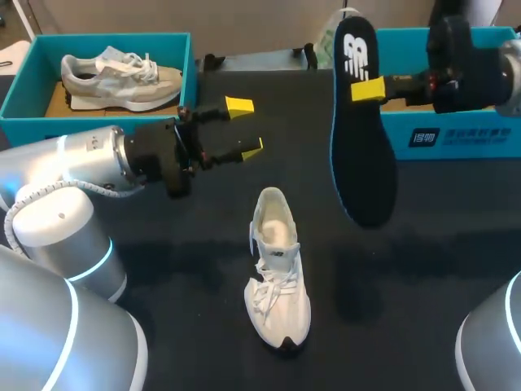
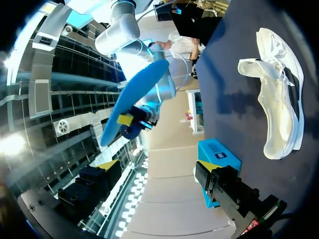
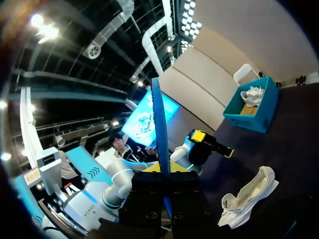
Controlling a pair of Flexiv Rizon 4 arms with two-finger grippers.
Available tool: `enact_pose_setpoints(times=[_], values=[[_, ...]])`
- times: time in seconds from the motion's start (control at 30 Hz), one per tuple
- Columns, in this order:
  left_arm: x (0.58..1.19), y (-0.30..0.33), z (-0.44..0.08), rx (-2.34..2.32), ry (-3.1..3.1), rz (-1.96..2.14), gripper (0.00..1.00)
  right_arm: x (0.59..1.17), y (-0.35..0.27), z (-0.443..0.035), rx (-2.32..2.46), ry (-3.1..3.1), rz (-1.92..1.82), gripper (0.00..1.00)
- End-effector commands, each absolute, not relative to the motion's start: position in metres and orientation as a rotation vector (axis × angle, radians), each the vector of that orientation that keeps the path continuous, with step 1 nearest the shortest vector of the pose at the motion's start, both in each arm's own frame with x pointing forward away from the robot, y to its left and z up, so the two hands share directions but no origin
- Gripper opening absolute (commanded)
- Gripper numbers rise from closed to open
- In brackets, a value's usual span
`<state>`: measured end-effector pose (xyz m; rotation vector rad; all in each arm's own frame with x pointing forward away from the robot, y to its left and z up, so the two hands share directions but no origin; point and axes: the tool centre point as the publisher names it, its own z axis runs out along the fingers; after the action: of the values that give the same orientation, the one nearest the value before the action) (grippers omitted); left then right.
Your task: Take the shoe out of the shoebox, open the shoe tongue, remove and reinsert the insole, then place the shoe into the shoebox
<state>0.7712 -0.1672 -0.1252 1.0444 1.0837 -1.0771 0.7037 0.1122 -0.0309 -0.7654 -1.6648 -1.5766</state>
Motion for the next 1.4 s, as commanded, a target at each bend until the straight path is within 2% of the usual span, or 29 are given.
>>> enact_pose_setpoints(times=[0.03, 0.2, 0.67, 1.1, 1.2, 1.4], values=[[0.771, -0.169, -0.126, 1.042, 1.080, -1.075, 1.00, 0.772, 0.127, -0.053, -0.697, -1.652, -1.389, 0.00], [0.771, -0.169, -0.126, 1.042, 1.080, -1.075, 1.00, 0.798, 0.128, -0.067, -0.753, -1.649, -1.302, 0.00], [0.771, -0.169, -0.126, 1.042, 1.080, -1.075, 1.00, 0.798, 0.128, -0.067, -0.753, -1.649, -1.302, 0.00], [0.781, -0.179, -0.126, 1.053, 1.087, -0.978, 1.00, 0.829, 0.171, -0.107, -0.913, -1.503, -1.231, 0.00], [0.786, -0.183, -0.127, 1.081, 1.085, -0.845, 1.00, 0.832, 0.176, -0.110, -0.941, -1.492, -1.225, 0.00], [0.786, -0.183, -0.127, 1.081, 1.085, -0.845, 1.00, 0.832, 0.176, -0.110, -0.941, -1.492, -1.225, 0.00]])
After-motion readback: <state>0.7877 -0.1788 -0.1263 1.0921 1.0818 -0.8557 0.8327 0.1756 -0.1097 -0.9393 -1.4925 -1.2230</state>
